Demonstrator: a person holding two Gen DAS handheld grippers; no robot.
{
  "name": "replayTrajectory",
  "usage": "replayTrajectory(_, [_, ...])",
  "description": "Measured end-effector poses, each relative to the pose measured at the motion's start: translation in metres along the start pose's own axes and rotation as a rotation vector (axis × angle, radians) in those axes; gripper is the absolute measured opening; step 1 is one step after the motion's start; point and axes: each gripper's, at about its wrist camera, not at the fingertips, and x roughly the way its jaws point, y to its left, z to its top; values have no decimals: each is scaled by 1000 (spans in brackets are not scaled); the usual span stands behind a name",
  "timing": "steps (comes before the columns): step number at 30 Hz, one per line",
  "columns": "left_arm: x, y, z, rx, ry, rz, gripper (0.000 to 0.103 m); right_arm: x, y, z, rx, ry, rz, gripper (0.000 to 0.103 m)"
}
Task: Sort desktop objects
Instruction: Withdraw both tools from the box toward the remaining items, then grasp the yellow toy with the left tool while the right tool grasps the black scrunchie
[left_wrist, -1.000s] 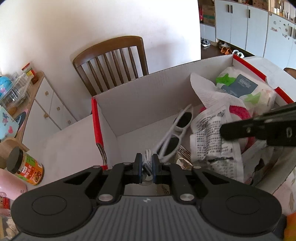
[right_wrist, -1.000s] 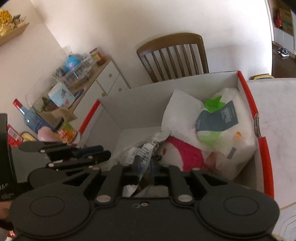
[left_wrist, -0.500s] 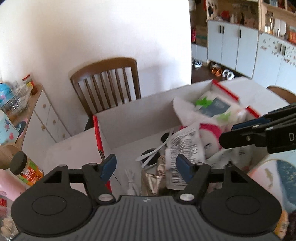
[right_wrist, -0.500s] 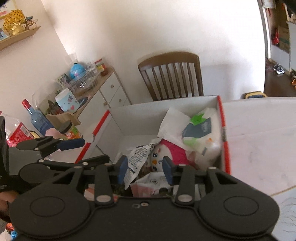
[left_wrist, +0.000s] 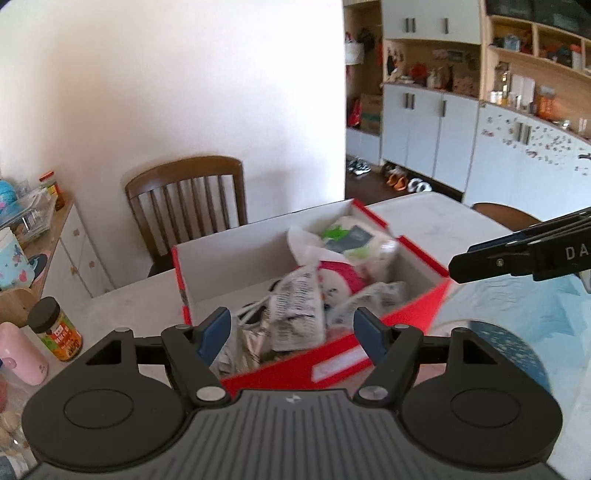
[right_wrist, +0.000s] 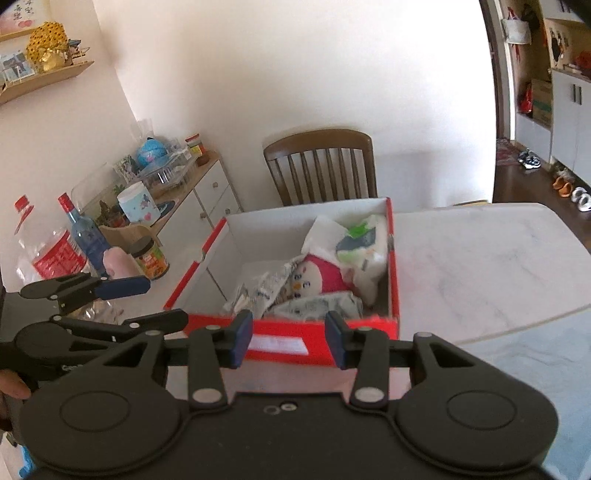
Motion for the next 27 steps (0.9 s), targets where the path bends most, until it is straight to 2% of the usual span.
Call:
replayTrajectory(11, [-40, -31, -42, 46, -17, -97, 73, -33, -4, -70, -2, 44, -135, 103])
replayTrajectory(17, [-43, -49, -66, 81, -4, -144, 73, -43, -16, -105, 32, 79, -200, 103])
replayTrajectory(27, [-37, -92, -100, 163, 23, -216, 73, -40, -32, -147, 62, 145, -249, 103])
